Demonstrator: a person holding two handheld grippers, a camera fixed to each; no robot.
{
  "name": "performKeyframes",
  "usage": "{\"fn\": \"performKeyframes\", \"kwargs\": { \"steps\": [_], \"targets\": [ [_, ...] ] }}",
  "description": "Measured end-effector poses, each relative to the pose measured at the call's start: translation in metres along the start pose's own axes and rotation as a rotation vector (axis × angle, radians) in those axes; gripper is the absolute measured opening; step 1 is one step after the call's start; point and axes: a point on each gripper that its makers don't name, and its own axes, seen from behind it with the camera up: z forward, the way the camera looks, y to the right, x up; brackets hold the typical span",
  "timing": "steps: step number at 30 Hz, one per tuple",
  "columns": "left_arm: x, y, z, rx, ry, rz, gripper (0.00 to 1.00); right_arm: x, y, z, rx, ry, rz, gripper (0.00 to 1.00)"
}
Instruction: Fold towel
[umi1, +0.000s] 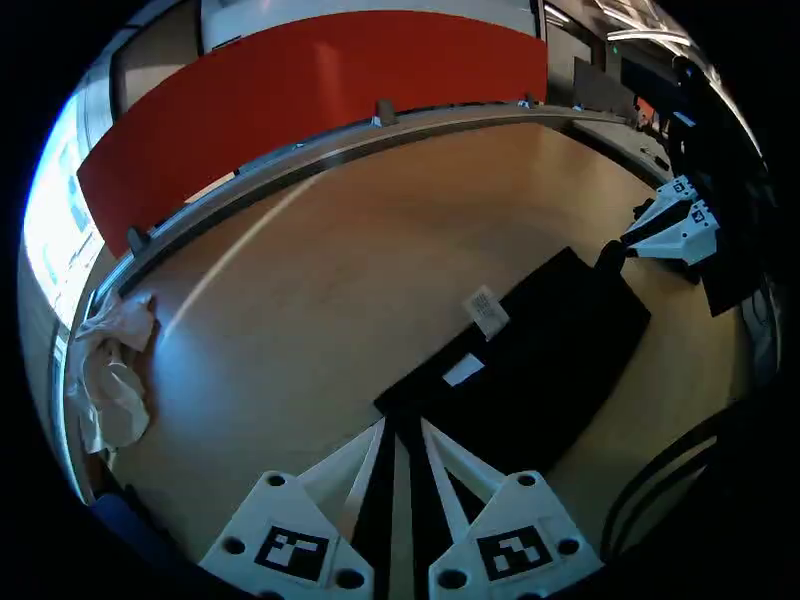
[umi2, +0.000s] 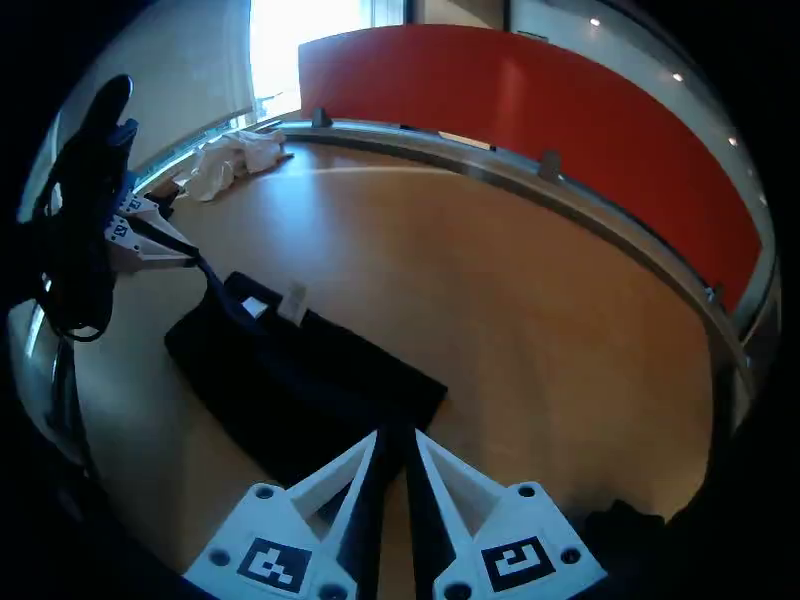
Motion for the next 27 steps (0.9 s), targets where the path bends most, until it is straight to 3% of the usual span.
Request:
{"fn": "performKeyframes", "kwargs": {
  "steps": [6, 10, 14, 16, 18, 20, 22, 24, 27],
  "targets": [
    [-0.008, -0.003, 0.017, 0.022, -0.011, -0.001, 0.14, -0.003, 0.002, 0.013, -0.015, -0.001, 0.018, 0.14],
    [-0.009, -0.004, 0.023, 0.027, -0.016, -0.005, 0.18, -0.001, 0.005, 0.019, -0.029, 0.003, 0.030, 0.21],
    [-0.009, -0.006, 0.024, 0.036, -0.015, -0.010, 0.24, -0.001, 0.009, 0.022, -0.043, -0.001, 0.039, 0.38],
    [-0.008, -0.006, 0.022, 0.036, -0.012, -0.014, 0.27, 0.000, 0.009, 0.022, -0.043, 0.003, 0.041, 0.53],
    [-0.008, -0.006, 0.019, 0.034, -0.008, -0.020, 0.39, 0.001, 0.009, 0.021, -0.040, 0.010, 0.040, 0.67],
    [-0.008, -0.005, 0.016, 0.030, -0.005, -0.027, 0.55, 0.001, 0.009, 0.018, -0.040, 0.015, 0.031, 0.71],
    [-0.009, -0.004, 0.013, 0.023, -0.003, -0.035, 0.75, 0.000, 0.009, 0.016, -0.040, 0.016, 0.024, 0.81],
    [-0.010, -0.003, 0.011, 0.018, -0.003, -0.041, 0.86, -0.002, 0.009, 0.014, -0.039, 0.015, 0.019, 0.92],
    [-0.012, -0.003, 0.009, 0.024, -0.004, -0.050, 0.95, -0.004, 0.008, 0.012, -0.032, 0.015, 0.018, 0.93]
  ]
}}
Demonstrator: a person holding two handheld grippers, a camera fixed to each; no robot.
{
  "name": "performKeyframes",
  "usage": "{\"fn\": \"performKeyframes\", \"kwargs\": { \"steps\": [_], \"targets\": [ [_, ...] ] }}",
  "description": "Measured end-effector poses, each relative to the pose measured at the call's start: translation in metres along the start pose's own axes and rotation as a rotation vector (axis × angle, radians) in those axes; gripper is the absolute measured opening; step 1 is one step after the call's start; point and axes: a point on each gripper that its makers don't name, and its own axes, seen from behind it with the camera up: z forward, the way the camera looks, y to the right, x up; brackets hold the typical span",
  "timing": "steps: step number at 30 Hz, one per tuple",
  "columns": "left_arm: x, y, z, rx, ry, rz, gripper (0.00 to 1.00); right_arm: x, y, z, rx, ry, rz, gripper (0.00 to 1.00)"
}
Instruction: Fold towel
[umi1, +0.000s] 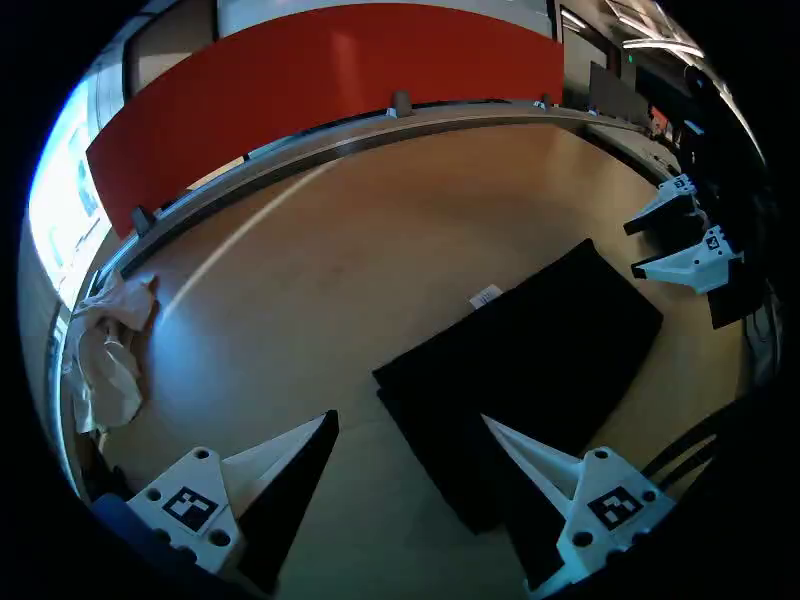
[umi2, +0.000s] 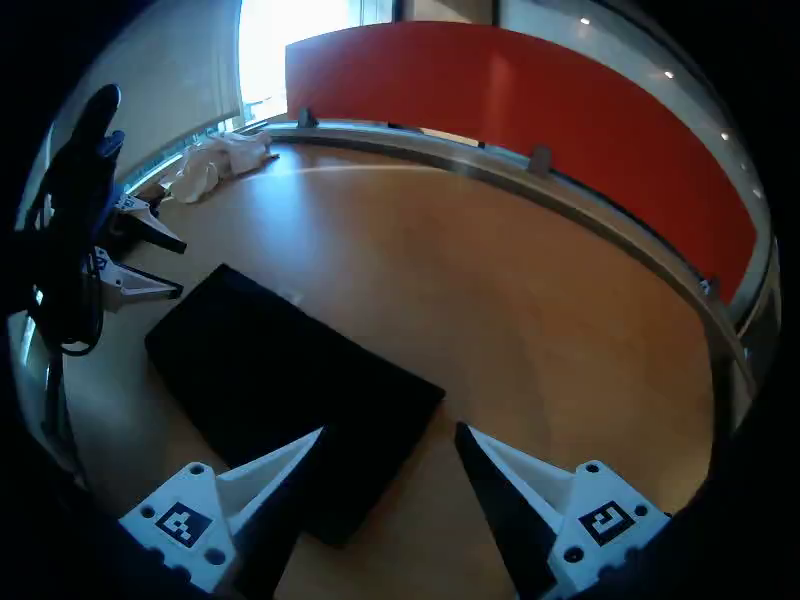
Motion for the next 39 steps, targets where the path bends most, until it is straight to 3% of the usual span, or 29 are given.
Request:
{"fn": "performKeyframes", "kwargs": {
  "steps": [9, 24, 39],
  "targets": [
    [-0.003, 0.000, -0.015, 0.025, 0.010, -0.019, 0.95, -0.008, -0.005, -0.009, 0.013, 0.000, -0.005, 0.93],
    [-0.045, 0.003, -0.054, 0.085, 0.006, -0.123, 0.95, -0.034, -0.019, -0.029, 0.044, -0.007, -0.030, 0.93],
    [-0.080, 0.008, -0.087, 0.134, -0.002, -0.214, 0.95, -0.055, -0.028, -0.039, 0.122, -0.041, -0.122, 0.91]
  ]
}}
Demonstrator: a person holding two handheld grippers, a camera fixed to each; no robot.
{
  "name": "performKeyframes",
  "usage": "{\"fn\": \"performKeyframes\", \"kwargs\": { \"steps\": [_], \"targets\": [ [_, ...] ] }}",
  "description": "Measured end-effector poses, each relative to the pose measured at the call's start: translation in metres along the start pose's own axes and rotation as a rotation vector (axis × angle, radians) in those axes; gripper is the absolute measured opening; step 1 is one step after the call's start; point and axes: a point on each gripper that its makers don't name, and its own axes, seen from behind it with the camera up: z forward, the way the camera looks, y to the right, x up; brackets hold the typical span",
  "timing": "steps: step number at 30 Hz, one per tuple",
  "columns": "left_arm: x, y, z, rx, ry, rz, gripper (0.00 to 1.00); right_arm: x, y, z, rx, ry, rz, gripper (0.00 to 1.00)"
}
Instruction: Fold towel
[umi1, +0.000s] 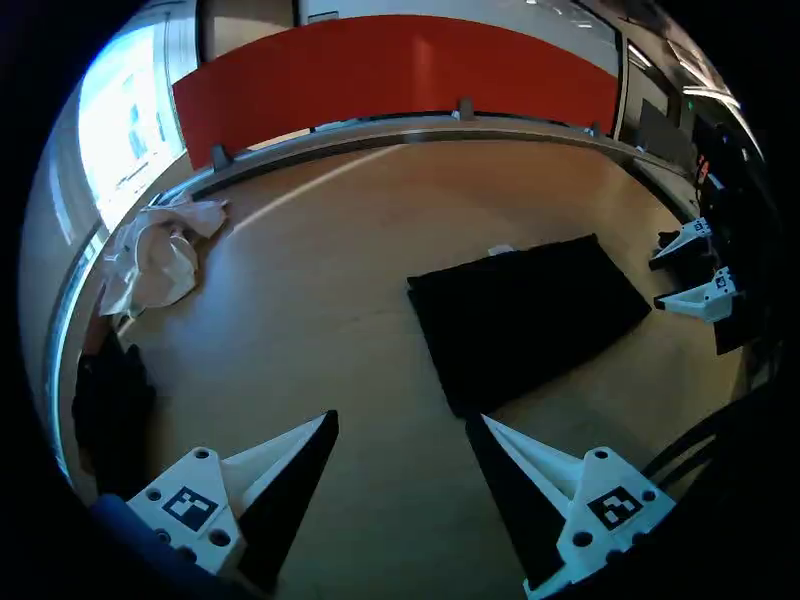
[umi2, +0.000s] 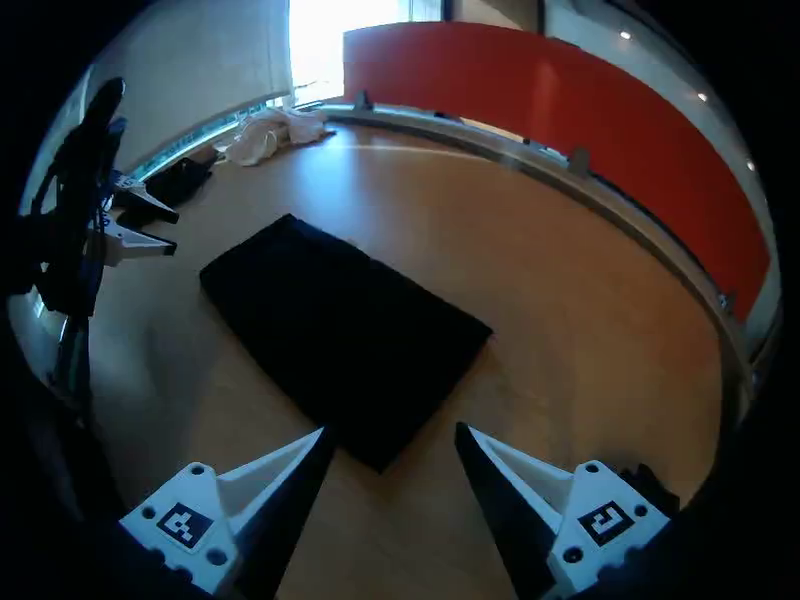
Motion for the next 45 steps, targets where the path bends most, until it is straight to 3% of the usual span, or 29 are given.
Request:
{"fn": "performKeyframes", "kwargs": {
  "steps": [6, 14, 18, 22, 28, 38, 45],
  "targets": [
    [-0.012, -0.004, -0.012, 0.020, -0.005, -0.027, 0.95, -0.013, -0.004, -0.001, 0.032, -0.043, -0.045, 0.81],
    [-0.027, -0.011, -0.025, 0.039, -0.014, -0.049, 0.95, -0.025, -0.005, 0.000, 0.054, -0.086, -0.081, 0.58],
    [-0.030, -0.013, -0.030, 0.046, -0.015, -0.054, 0.95, -0.028, -0.006, 0.002, 0.063, -0.101, -0.088, 0.56],
    [-0.033, -0.015, -0.032, 0.049, -0.016, -0.060, 0.95, -0.029, -0.005, 0.004, 0.061, -0.110, -0.094, 0.56],
    [-0.037, -0.017, -0.035, 0.051, -0.019, -0.060, 0.95, -0.032, -0.007, 0.008, 0.066, -0.122, -0.097, 0.32],
    [-0.039, -0.020, -0.038, 0.052, -0.021, -0.059, 0.95, -0.031, -0.009, 0.011, 0.068, -0.127, -0.106, 0.09],
    [-0.041, -0.023, -0.040, 0.056, -0.024, -0.054, 0.95, -0.029, -0.010, 0.010, 0.071, -0.124, -0.098, 0.04]
  ]
}}
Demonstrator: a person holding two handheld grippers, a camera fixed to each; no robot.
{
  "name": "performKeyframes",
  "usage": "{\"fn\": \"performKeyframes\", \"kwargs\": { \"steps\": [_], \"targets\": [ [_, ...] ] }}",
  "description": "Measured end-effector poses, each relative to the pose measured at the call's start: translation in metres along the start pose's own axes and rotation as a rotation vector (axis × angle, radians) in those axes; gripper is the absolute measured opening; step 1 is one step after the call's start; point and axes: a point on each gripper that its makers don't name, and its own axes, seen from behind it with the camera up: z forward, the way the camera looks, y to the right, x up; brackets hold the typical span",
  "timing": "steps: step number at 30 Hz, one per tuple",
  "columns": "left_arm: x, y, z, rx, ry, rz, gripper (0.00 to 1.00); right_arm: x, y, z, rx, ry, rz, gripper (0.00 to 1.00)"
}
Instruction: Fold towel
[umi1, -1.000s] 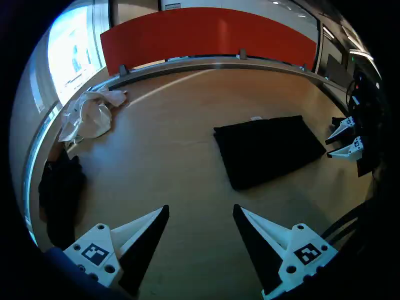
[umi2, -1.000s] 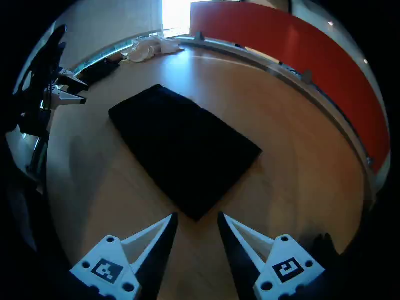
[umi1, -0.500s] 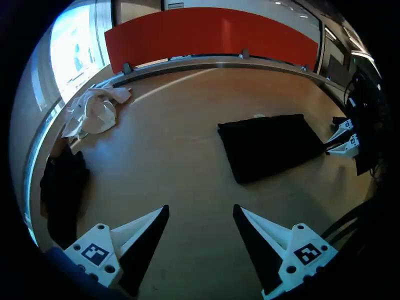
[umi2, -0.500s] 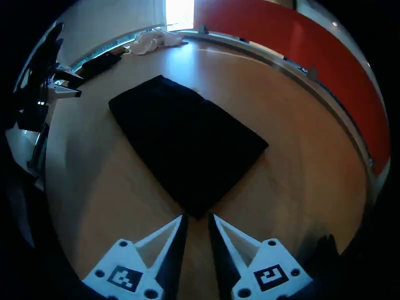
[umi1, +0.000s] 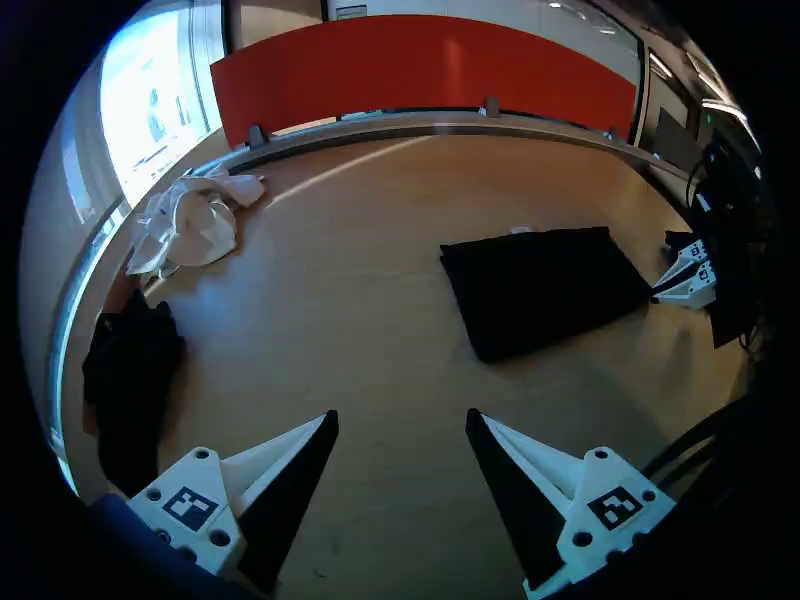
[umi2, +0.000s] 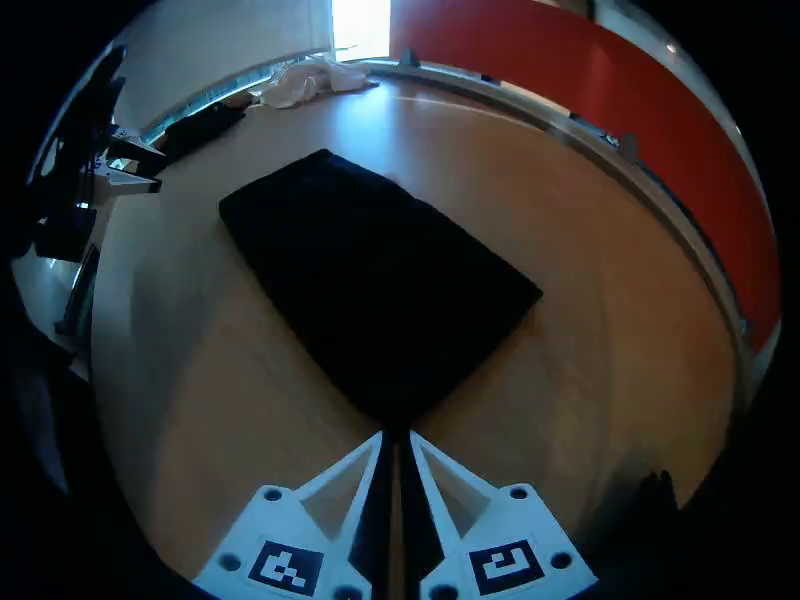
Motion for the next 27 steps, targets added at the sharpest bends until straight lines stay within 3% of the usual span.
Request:
{"fn": "performKeyframes", "kwargs": {
  "steps": [10, 27],
  "targets": [
    [0.001, -0.005, -0.003, 0.003, 0.005, -0.017, 0.95, 0.021, 0.003, -0.012, -0.020, 0.031, -0.035, 0.03],
    [0.001, -0.018, -0.014, 0.016, 0.018, -0.039, 0.95, 0.117, -0.002, -0.046, -0.064, 0.140, -0.168, 0.03]
  ]
}}
